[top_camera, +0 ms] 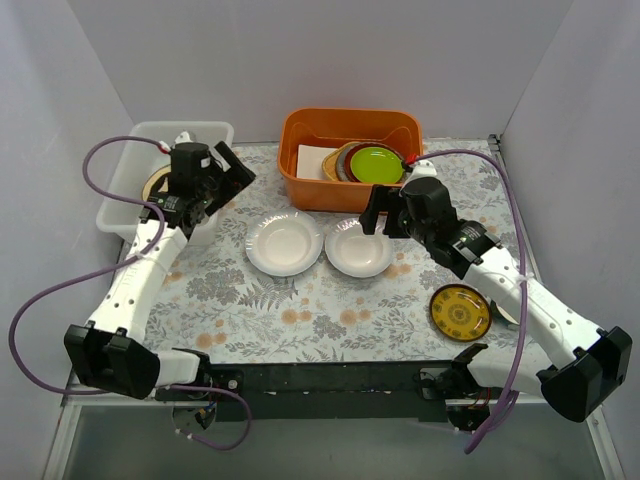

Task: Place the plates into the plastic bin on the countertop
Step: Pick up the plate at the center of the board, then place the plate in the plastic bin.

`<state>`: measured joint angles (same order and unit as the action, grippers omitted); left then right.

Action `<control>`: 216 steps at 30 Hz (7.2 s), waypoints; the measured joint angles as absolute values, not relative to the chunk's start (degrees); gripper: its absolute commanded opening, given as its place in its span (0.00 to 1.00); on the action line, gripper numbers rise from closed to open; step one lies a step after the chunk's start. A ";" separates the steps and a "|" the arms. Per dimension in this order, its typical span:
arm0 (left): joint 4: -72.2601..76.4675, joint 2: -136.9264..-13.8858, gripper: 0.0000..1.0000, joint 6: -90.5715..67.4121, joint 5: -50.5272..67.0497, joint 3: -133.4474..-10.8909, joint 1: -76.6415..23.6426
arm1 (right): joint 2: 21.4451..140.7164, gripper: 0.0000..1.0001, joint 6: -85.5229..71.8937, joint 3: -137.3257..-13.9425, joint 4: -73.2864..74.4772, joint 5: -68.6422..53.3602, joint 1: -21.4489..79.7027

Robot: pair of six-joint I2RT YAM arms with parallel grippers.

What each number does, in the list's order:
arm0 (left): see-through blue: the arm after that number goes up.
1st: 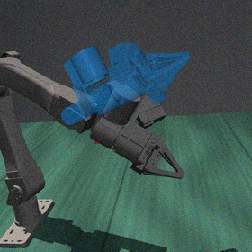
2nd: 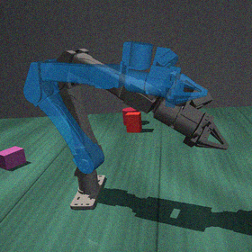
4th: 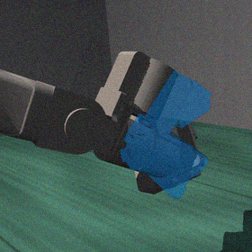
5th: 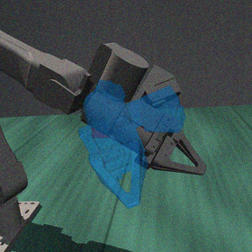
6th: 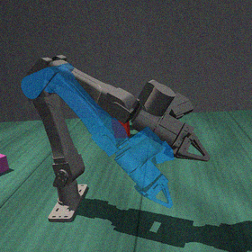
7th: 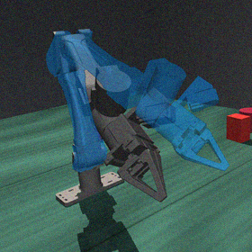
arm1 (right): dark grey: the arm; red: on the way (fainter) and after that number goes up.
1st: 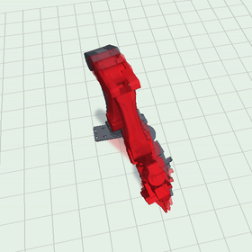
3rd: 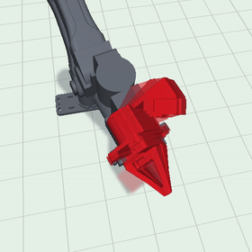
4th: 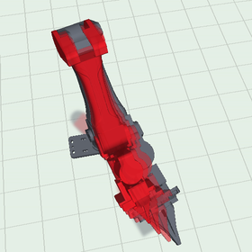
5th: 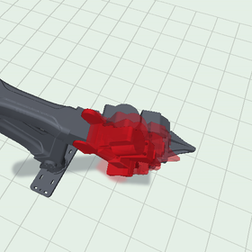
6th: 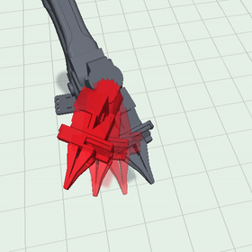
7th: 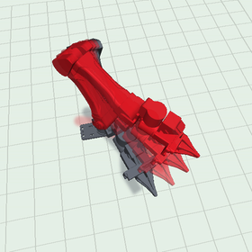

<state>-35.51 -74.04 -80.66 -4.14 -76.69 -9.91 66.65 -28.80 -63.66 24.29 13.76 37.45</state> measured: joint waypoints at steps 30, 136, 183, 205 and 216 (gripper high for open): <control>-24.36 -47.35 0.87 -112.97 -9.02 -29.89 -41.06 | 65.73 0.98 -30.04 -63.66 23.53 12.19 37.45; 18.55 -57.93 0.00 -116.49 -9.78 -8.80 -26.35 | 69.10 0.98 -25.76 -63.64 23.83 6.17 33.34; -22.85 -30.55 0.00 -114.15 -5.78 -21.85 -27.22 | 69.65 0.98 -27.24 -63.09 23.75 4.38 33.32; -26.94 -39.38 0.00 -113.95 -9.26 -38.79 -27.22 | 69.65 0.98 -27.31 -63.09 23.75 4.32 33.32; -25.23 -48.84 0.00 -112.03 -9.43 -47.75 -26.48 | 69.65 0.98 -27.27 -62.89 23.75 4.34 33.32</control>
